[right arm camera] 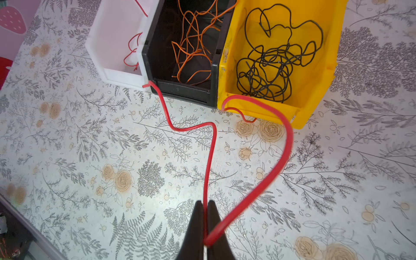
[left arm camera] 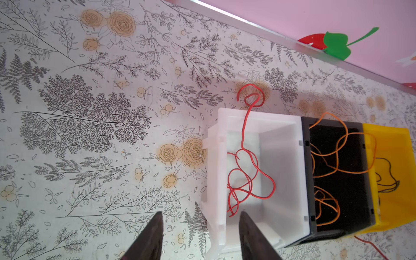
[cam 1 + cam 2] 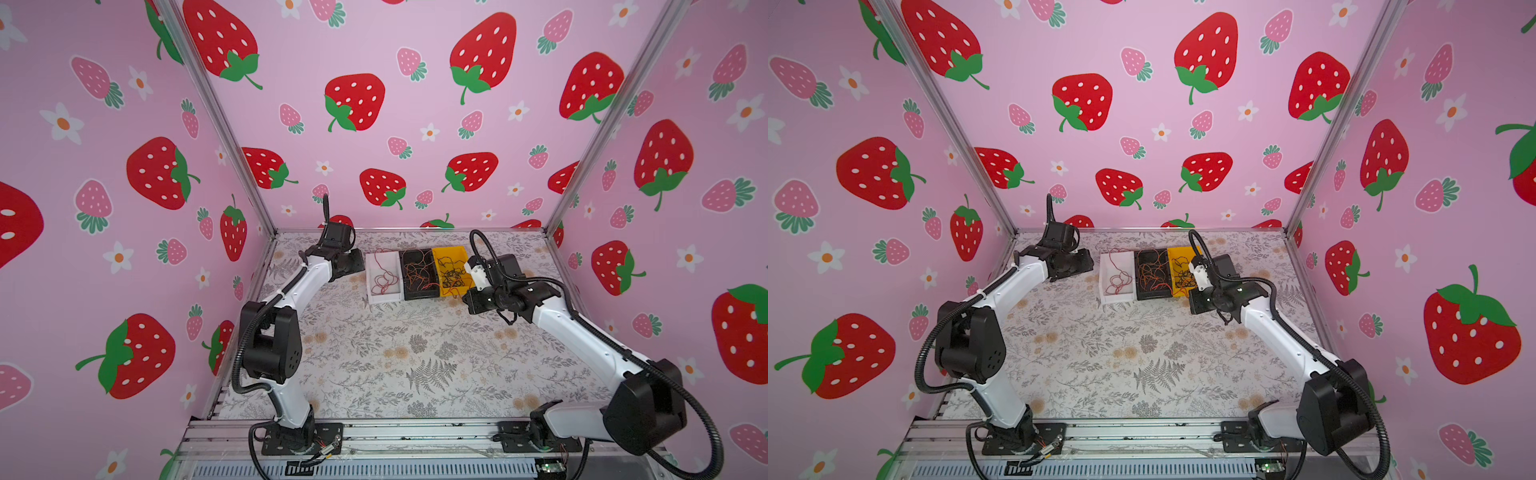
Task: Untangle the cables
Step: 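Grasp the remaining red wire on the table with the right gripper, then lift the red wire and carry it over the white bin with the right gripper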
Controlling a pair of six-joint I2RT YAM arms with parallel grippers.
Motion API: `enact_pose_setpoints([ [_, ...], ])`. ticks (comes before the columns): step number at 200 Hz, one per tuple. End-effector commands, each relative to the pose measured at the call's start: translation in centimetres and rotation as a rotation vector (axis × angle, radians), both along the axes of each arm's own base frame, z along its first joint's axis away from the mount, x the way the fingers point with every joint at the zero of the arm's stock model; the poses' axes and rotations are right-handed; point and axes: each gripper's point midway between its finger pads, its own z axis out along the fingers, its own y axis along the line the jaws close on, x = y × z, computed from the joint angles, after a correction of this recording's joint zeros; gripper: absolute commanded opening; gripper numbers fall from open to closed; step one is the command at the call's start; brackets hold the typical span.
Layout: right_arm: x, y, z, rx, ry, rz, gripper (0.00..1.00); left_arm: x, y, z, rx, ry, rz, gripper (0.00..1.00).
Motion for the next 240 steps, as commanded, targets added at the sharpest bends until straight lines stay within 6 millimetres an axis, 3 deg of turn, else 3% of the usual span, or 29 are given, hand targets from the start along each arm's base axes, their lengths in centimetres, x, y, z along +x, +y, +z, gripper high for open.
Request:
enact_pose_setpoints([
  [1,-0.9,-0.7,2.1,-0.016,-0.039,0.004,0.00,-0.1,-0.2,0.1,-0.015,-0.005,-0.027,0.56],
  [23,-1.6,-1.6,1.8,-0.049,-0.022,-0.013,0.00,0.0,-0.9,-0.7,-0.039,0.014,-0.059,0.57],
  [45,-2.4,-2.3,0.4,-0.080,0.022,-0.029,0.00,0.0,-1.2,-2.6,-0.041,0.065,-0.073,0.61],
  [74,-2.2,-1.8,0.0,-0.047,0.016,-0.031,0.00,-0.3,-1.6,-5.5,0.013,0.143,-0.125,0.63],
  [117,-1.4,-1.3,0.2,-0.045,0.006,-0.018,0.00,0.4,-1.8,-6.9,0.072,0.144,-0.140,0.63],
  [161,-1.4,-1.3,0.2,-0.051,0.007,-0.022,0.00,2.0,-2.6,-6.6,0.068,0.138,-0.099,0.37],
  [204,-1.7,-1.7,0.2,-0.058,0.002,-0.029,0.00,1.9,-2.8,-7.3,0.035,0.161,-0.070,0.17],
  [230,-2.0,-2.1,0.1,-0.067,0.004,-0.031,0.00,1.8,-2.8,-6.6,0.009,0.145,-0.048,0.00],
  [240,-2.2,-2.3,0.0,-0.075,0.010,-0.035,0.00,1.8,-2.9,-6.0,-0.016,0.132,-0.038,0.00],
])
